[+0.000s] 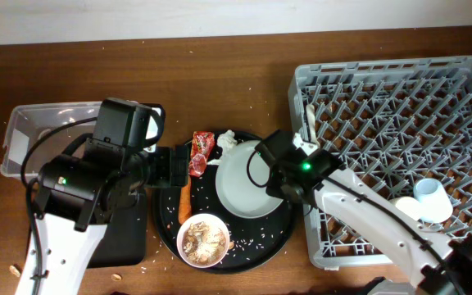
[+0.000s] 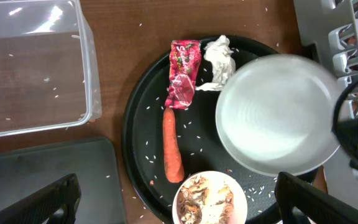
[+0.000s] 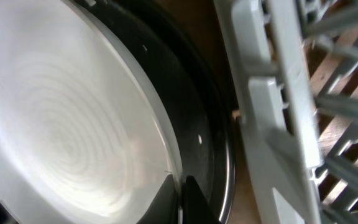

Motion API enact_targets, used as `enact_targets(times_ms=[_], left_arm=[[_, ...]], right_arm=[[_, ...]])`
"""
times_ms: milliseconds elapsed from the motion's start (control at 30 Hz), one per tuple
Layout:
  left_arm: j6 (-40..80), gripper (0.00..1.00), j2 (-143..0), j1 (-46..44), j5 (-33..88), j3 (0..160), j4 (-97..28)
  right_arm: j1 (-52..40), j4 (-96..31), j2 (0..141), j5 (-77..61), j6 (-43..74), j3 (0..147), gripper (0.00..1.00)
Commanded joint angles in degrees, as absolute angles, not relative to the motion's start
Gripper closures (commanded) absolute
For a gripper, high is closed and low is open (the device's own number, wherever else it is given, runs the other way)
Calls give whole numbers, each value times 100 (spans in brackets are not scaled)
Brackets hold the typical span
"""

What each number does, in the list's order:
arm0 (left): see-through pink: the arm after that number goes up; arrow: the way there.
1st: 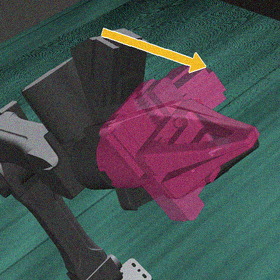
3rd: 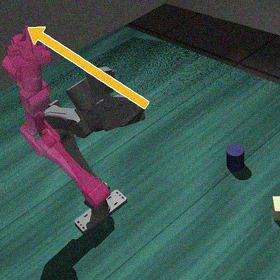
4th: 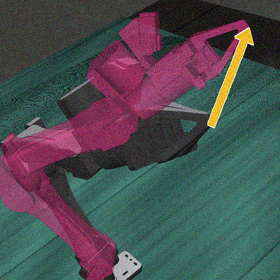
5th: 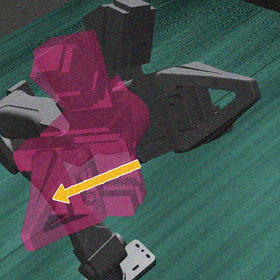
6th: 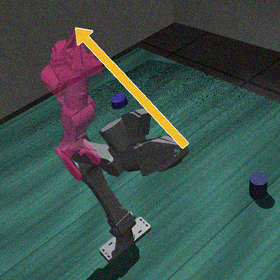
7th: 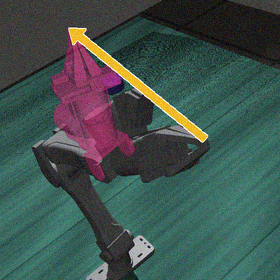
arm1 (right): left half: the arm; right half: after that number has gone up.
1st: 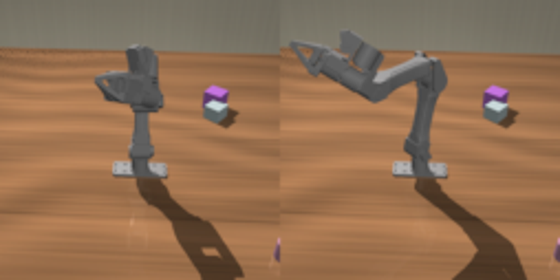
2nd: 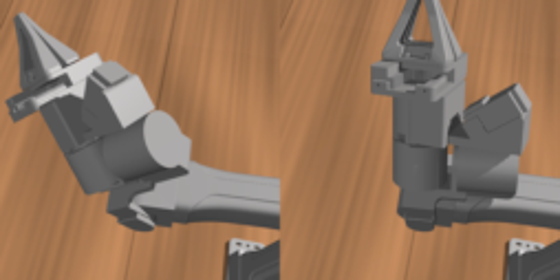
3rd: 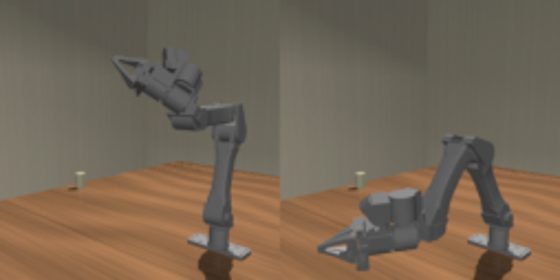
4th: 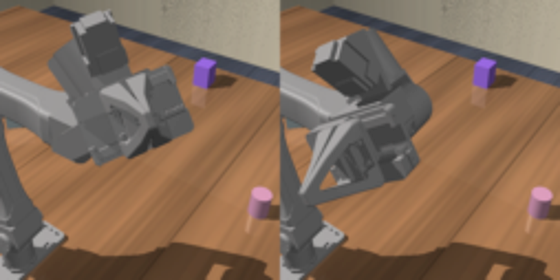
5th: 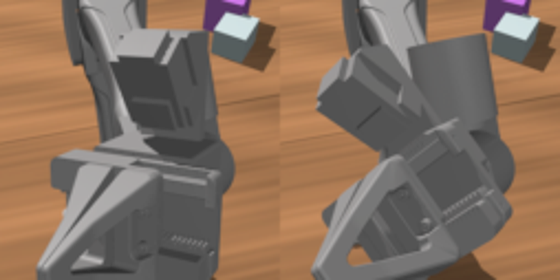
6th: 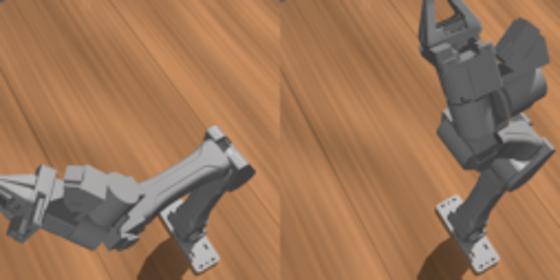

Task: Sort waste into correct bins and load items into the dishwasher rack
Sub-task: 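Grasp the white plate edge with the right gripper and lift it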

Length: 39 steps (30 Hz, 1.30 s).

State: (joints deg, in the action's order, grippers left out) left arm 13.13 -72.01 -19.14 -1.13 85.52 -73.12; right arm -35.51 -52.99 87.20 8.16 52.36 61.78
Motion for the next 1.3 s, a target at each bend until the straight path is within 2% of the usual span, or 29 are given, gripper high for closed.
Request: enact_targets(times_ms=[0,100,200,400,500,867,1100,1267], left_arm=[[1367,1,-7188,-1894,-176,8641,-7317],[1367,1,-7188,-1894,-176,8641,-7317],[1367,1,-7188,-1894,-176,8641,-7317],[1367,1,-7188,-1894,-176,8641,-7317],[1367,1,-7188,-1894,-176,8641,-7317],[1367,1,-7188,-1894,-176,8641,-7317],[1367,1,-7188,-1894,-176,8641,-7317],[1367,1,-7188,-1894,-176,8641,-7317]], right_arm=[[-3555,-6702,8145,3708,4195,8106,96],[-3468,-7070,8121,6163,3682,8569,96],[-3076,-7070,8162,7483,3441,8562,96],[-1796,-7052,8510,6873,2950,8486,96],[-1376,-6823,8833,6479,2298,8486,96],[-1337,-6812,9998,5867,2119,8475,96],[-1380,-6657,9887,6473,1973,8691,96],[-1380,-6552,9671,7400,1900,8842,96]])
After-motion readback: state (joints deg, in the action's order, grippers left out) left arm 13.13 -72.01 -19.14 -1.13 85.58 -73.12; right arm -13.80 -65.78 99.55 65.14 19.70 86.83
